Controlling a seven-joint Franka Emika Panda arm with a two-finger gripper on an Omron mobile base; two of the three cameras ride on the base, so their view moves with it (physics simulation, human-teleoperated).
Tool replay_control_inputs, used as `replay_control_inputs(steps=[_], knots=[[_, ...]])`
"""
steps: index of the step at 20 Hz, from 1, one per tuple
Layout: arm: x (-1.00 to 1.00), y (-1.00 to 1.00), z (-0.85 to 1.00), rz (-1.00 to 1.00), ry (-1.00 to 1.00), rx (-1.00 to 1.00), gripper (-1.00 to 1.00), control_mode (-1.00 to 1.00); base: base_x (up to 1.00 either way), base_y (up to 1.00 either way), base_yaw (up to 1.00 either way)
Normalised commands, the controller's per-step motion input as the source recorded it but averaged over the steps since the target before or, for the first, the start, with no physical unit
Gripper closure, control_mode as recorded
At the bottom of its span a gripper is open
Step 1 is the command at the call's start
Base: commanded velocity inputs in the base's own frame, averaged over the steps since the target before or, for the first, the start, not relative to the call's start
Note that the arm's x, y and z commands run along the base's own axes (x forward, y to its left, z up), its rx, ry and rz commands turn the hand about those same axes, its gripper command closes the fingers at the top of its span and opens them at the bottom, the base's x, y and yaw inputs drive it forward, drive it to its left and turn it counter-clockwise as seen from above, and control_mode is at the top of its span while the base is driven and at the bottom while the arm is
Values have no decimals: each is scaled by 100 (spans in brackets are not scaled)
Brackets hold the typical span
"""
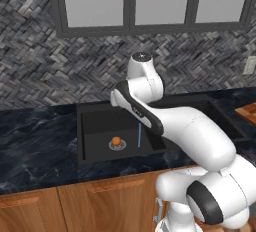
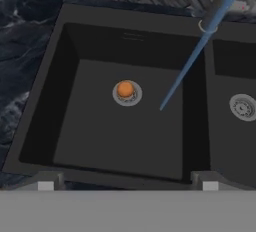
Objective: Pick the tangerine from the sink and place it on the cutting board to airdry. Then turn off the sink faucet.
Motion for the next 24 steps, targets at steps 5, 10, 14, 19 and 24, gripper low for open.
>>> replay_control_inputs(steps=[5, 10, 14, 19, 24], knots=[[34, 0, -30, 3, 0, -5, -100, -100, 0, 0, 0], [40, 0, -14, 8, 0, 1, -100, -100, 0, 0, 0], [26, 0, -7, 5, 0, 1, -100, -100, 0, 0, 0], [24, 1, -25, 1, 0, 0, -100, -100, 0, 0, 0], [22, 6, -38, 0, 0, 0, -100, -100, 0, 0, 0]])
